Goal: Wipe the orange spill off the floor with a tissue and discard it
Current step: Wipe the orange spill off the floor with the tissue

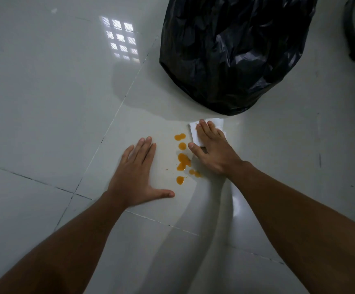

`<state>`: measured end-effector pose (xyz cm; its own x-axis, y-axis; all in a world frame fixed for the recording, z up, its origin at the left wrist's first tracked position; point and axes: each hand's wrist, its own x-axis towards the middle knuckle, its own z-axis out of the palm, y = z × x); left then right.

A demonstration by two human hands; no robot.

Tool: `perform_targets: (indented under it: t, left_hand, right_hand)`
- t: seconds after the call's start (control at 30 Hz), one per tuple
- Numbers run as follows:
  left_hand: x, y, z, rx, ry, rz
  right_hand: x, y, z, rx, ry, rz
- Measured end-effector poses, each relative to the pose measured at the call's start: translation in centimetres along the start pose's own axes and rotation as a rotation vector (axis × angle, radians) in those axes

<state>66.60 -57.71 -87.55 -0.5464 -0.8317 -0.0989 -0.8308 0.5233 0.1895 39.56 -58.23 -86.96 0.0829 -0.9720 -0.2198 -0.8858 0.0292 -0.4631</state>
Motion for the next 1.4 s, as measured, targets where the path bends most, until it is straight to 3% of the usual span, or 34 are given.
perform_targets:
  t: [0.27,0.8,0.97,1.4]
  left_hand:
    - [-0.1,0.1,0.0,-0.003,-0.002,-0.001]
    - [-0.6,-0.3,0.0,-0.009,-0.043,0.012]
    - [-1.3,0.2,-0.2,-0.029,-0.027,-0.009]
    - [-2.3,0.5,0.3,0.023,0.048,-0.09]
  right_hand:
    - [-0.6,0.3,-0.4,-0.015,-0.045,-0.089]
    - [-10.5,-0.7,2.8,-0.014,0.065,0.009]
    - [-13.3,-0.4,3.2,-0.163,0.072,-0.005]
    - [-13.4,-0.2,3.4,-0.17,0.046,0.022]
